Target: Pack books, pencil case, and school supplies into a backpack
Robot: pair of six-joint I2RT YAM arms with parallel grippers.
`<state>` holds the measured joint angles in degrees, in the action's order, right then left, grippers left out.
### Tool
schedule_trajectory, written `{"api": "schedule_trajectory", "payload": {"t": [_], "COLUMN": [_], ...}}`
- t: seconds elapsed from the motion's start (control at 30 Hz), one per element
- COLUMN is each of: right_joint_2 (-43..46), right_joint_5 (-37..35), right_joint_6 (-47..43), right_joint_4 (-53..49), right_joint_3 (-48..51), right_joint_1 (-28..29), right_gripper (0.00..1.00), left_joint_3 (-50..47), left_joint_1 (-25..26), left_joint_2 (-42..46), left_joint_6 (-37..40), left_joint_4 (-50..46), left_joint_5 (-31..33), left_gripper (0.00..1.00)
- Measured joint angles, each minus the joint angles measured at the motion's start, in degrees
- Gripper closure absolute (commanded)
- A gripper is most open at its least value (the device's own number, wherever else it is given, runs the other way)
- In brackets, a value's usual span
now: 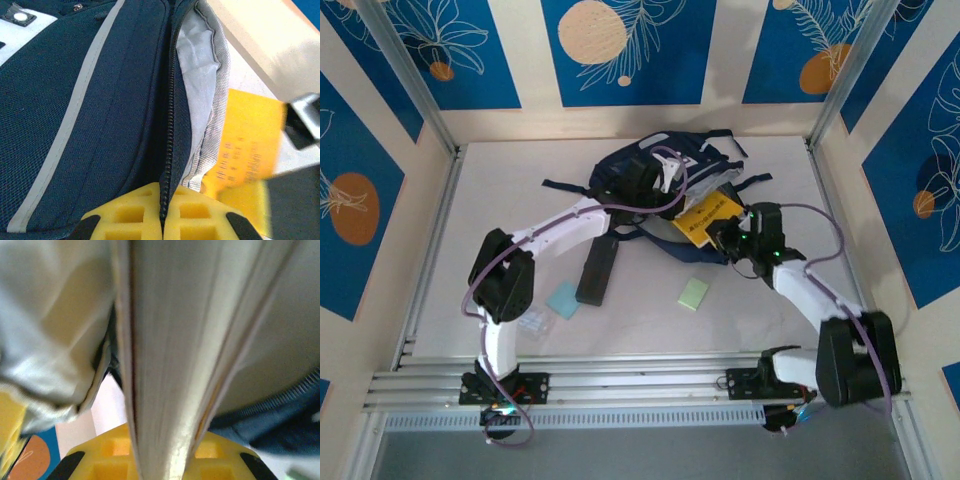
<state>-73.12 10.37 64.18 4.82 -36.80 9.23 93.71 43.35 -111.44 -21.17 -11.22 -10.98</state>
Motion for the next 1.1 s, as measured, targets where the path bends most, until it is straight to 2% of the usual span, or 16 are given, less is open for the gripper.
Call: {"api": "schedule_trajectory", "payload": {"t": [0.2, 0.43, 0.5, 0.6, 0.73, 0.83, 1.1], "right_joint_2": [-17.1, -31.0, -34.7, -38.8, -37.8, -33.0, -9.0], "right_joint_5": [0.9, 0.6, 1.6, 3.4, 4.2, 4.7, 2.8], "right_joint_6": [3.3, 6.1, 7.3, 8.7, 9.6, 8.4, -3.6], "right_joint_4": [13.7, 19.1, 19.6, 19.6, 18.9, 15.0, -7.1], "right_joint_3": [-6.1, -16.9, -20.0, -23.6, -22.6, -19.2, -12.5], "right_joint_1": [2.1, 4.3, 4.3, 4.3, 3.6, 2.6, -3.1], "right_gripper": [1.00, 1.00, 0.93, 0.78, 0.55, 0.45, 0.39], "left_joint_3": [-1.9, -3.4, -3.5, -3.5, -3.5, -3.5, -3.5], "left_joint_1": [0.0, 0.0, 0.0, 0.0, 0.0, -0.1, -0.2], "left_joint_2": [1.9, 3.4, 3.5, 3.5, 3.5, 3.5, 3.2], "left_joint_6": [-0.3, -1.2, -1.3, -1.3, -1.4, -1.5, -2.8], "left_joint_4": [1.0, 2.5, 2.7, 2.8, 2.8, 2.7, 3.0], "left_joint_5": [0.0, -0.4, -0.4, -0.2, 0.5, 0.8, 0.7], "left_gripper": [1.00, 1.00, 1.00, 1.00, 1.00, 1.00, 1.00]}}
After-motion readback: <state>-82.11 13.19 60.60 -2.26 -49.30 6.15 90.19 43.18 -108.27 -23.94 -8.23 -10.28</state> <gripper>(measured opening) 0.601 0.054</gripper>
